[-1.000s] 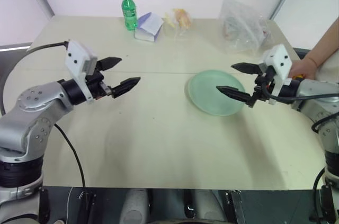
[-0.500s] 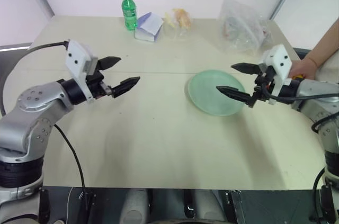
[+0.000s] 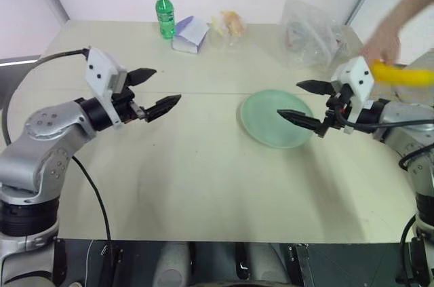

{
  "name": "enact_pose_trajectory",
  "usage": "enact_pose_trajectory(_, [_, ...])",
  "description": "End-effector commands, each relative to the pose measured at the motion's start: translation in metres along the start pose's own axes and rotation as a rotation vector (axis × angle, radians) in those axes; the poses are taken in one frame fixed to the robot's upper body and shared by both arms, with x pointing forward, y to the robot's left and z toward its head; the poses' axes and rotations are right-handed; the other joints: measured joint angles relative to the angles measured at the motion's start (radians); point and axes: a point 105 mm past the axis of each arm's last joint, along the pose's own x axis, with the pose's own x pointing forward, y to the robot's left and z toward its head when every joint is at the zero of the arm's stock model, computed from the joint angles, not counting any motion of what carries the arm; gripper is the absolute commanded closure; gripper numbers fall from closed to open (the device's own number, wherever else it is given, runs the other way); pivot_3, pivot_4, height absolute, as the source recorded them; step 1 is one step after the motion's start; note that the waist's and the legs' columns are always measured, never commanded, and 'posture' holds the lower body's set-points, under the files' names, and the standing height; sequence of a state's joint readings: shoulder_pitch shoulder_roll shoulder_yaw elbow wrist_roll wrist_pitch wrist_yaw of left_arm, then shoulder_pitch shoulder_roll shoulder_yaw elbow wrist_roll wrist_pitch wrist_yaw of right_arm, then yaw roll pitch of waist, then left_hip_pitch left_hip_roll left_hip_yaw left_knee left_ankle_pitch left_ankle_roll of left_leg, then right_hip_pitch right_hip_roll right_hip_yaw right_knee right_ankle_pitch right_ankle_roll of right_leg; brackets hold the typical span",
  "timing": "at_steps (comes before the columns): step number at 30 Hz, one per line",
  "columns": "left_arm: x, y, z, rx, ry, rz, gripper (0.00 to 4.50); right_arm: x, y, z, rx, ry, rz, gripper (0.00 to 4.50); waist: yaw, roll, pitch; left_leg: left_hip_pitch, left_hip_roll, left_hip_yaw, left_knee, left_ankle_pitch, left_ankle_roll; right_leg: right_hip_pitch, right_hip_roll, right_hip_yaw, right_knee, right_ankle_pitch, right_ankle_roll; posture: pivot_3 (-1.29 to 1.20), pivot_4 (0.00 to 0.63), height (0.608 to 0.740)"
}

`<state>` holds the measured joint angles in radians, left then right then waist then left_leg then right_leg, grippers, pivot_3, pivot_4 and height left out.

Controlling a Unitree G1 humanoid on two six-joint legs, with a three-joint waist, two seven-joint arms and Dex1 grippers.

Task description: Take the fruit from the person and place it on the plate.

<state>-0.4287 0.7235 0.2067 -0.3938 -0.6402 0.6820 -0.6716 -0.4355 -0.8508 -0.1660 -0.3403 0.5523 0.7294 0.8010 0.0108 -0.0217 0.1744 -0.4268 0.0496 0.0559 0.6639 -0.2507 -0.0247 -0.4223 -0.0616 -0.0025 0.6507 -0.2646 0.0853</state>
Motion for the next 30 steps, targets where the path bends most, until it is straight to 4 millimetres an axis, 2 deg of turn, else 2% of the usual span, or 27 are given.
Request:
enact_pose_trajectory(1, [0.003,-0.001,0.011,0.042,-0.041,-0.005,0.02,-0.005,-0.002,0.012,-0.045,-0.027,-0.017,0.00,0.000,0.000,0.000,0.000,0.000,0.000,0.000,0.000,0.000,0.000,0.000,0.000,0.000,0.000,0.000,0.00,0.150,0.731])
enact_pose_trajectory(11, [0.005,0.001,0.014,0.039,-0.067,0.010,0.02,-0.002,-0.003,0.017,-0.055,-0.042,-0.018,0.00,0.000,0.000,0.000,0.000,0.000,0.000,0.000,0.000,0.000,0.000,0.000,0.000,0.000,0.000,0.000,0.00,0.150,0.731])
enact_pose_trajectory(14, [0.007,0.003,0.018,-0.030,-0.114,0.026,0.02,0.002,-0.002,0.022,-0.065,-0.062,-0.019,0.00,0.000,0.000,0.000,0.000,0.000,0.000,0.000,0.000,0.000,0.000,0.000,0.000,0.000,0.000,0.000,0.00,0.150,0.731])
enact_pose_trajectory(16, [0.008,0.009,0.026,-0.143,-0.186,0.061,0.02,0.004,-0.003,0.027,-0.063,-0.081,-0.023,0.00,0.001,0.000,0.000,0.000,0.000,0.000,0.000,0.000,0.000,0.000,0.000,0.000,0.000,0.000,0.000,0.00,0.150,0.731])
enact_pose_trajectory(20, [0.017,0.031,0.039,-0.545,-0.387,0.157,0.02,0.010,0.000,0.030,-0.071,-0.092,-0.005,0.00,0.001,-0.001,0.000,0.000,0.000,-0.003,0.003,0.000,0.000,0.002,0.000,-0.001,0.001,0.001,0.002,0.00,0.150,0.731])
enact_pose_trajectory(22, [0.021,0.034,0.038,-0.628,-0.404,0.172,0.02,0.011,0.001,0.031,-0.071,-0.093,-0.002,0.00,0.000,-0.001,0.000,0.000,0.000,-0.004,0.003,0.000,0.000,0.002,0.000,-0.001,0.001,0.001,0.002,0.00,0.150,0.731])
enact_pose_trajectory(25, [0.037,0.037,0.031,-0.780,-0.412,0.167,0.02,0.013,0.002,0.032,-0.070,-0.099,0.003,0.00,0.000,-0.001,0.000,0.000,0.000,-0.004,0.003,0.000,0.000,0.002,0.000,0.000,0.001,0.001,0.002,0.00,0.150,0.731])
enact_pose_trajectory(30, [0.052,0.039,0.022,-0.879,-0.382,0.169,0.02,0.013,0.001,0.033,-0.074,-0.101,-0.003,0.00,0.000,-0.001,0.000,0.000,-0.001,-0.003,0.003,0.000,0.000,0.002,0.000,-0.001,0.001,0.001,0.002,0.00,0.150,0.731])
